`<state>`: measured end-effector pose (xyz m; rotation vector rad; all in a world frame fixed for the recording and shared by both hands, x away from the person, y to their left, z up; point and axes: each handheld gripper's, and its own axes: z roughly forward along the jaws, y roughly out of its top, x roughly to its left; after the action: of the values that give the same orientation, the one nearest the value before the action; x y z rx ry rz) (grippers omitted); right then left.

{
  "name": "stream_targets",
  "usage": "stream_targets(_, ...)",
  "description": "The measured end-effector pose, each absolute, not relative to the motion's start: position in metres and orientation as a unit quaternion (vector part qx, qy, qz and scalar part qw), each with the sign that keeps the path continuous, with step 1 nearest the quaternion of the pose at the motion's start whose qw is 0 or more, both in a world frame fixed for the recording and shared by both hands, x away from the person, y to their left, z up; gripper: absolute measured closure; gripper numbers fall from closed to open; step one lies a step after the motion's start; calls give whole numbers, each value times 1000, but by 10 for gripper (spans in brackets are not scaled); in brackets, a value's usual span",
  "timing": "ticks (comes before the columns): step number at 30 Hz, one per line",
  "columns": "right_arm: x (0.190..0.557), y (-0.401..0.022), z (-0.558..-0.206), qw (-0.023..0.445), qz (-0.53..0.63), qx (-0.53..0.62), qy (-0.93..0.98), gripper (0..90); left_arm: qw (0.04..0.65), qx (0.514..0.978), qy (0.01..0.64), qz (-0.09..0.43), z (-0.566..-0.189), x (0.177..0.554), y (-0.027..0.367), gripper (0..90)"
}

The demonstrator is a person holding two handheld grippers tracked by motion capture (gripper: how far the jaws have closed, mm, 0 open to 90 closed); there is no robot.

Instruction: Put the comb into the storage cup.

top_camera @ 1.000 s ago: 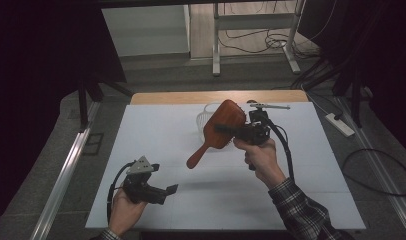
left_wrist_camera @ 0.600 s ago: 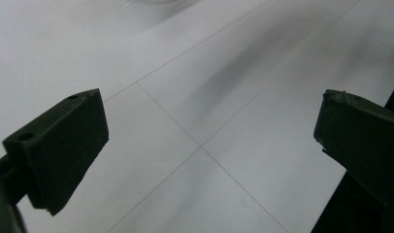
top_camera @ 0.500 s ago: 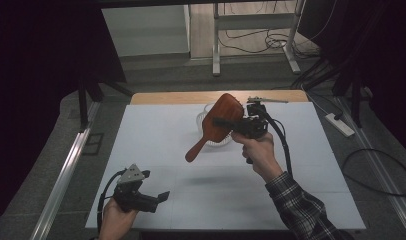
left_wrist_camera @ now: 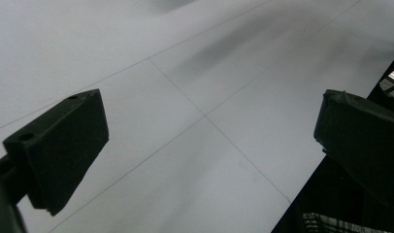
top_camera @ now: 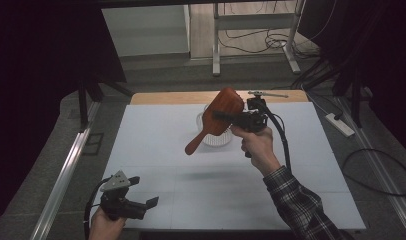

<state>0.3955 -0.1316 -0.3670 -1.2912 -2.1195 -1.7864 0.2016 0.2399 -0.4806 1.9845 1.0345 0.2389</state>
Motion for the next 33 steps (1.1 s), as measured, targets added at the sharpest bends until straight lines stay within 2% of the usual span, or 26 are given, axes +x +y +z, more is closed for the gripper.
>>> stream_targets(33,436,-140,-359,-6,-574,-466,-673,542,434,782,431,123,-480,175,263,0)
